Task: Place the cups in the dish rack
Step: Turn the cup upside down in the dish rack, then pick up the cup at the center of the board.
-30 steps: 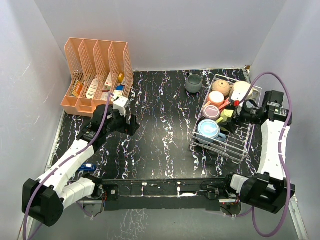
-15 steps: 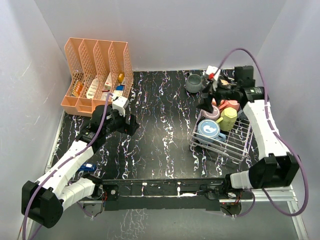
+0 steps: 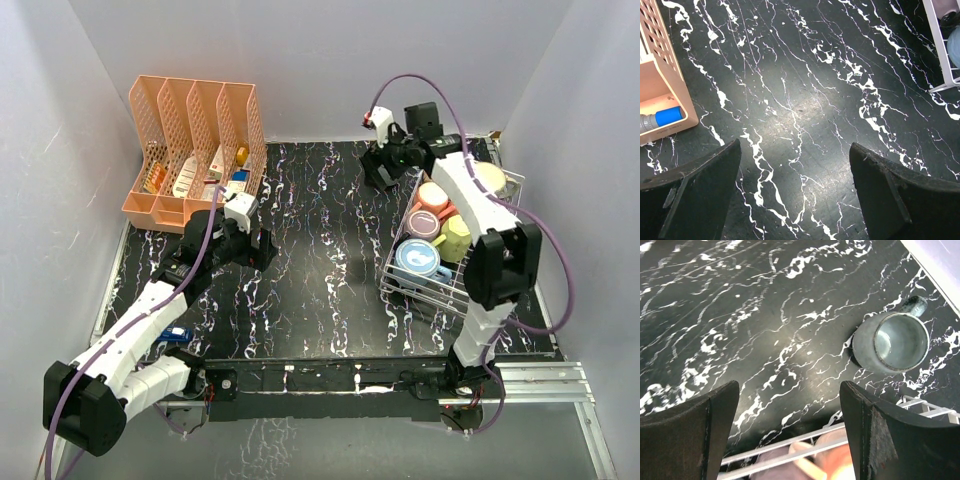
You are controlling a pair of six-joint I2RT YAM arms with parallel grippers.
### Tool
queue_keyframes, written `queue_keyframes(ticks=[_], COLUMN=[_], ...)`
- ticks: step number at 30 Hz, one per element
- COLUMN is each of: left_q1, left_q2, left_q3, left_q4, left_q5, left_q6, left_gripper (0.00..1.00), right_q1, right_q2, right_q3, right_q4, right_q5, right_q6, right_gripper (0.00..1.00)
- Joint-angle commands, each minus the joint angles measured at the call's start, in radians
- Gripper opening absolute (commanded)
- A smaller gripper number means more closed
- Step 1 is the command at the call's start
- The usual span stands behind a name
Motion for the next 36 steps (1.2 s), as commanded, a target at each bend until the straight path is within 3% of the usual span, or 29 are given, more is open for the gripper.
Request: queue_keyframes(ticks=[1, 12, 21, 29, 36], left_q1=[0.003, 0.003, 0.003, 0.003, 0.002], left_q2=[0.003, 0.022, 0.035, 0.029, 0.017], left_q3=[-0.004, 0.002, 0.007, 0.011, 0.01], left_q4=[0.006, -0.001, -0.008, -0.015, -0.016], left_q5=[-0.015, -0.023, -0.016, -0.017, -0.024], left_q6=[0.015, 0.026, 0.032, 0.036, 0.041], left_gripper=[0.88, 0.88, 0.88, 0.88, 0.88], right_q1=[0.02, 0.023, 0.022, 0.023, 0.022], right_q2=[0.131, 0.436, 0.541, 0.582, 0.576], right_q3=[0.141, 0.399, 0.428, 0.428, 0.422], right_q4=[0.055, 0.063, 0.094, 0.082, 0.066], right_q5=[0.173, 0.346, 0.395, 0.371, 0.357], right_q6=[0.096, 0.154, 0.129, 0.129, 0.123], right_gripper=[0.84, 0.77, 0.75, 0.54, 0.27])
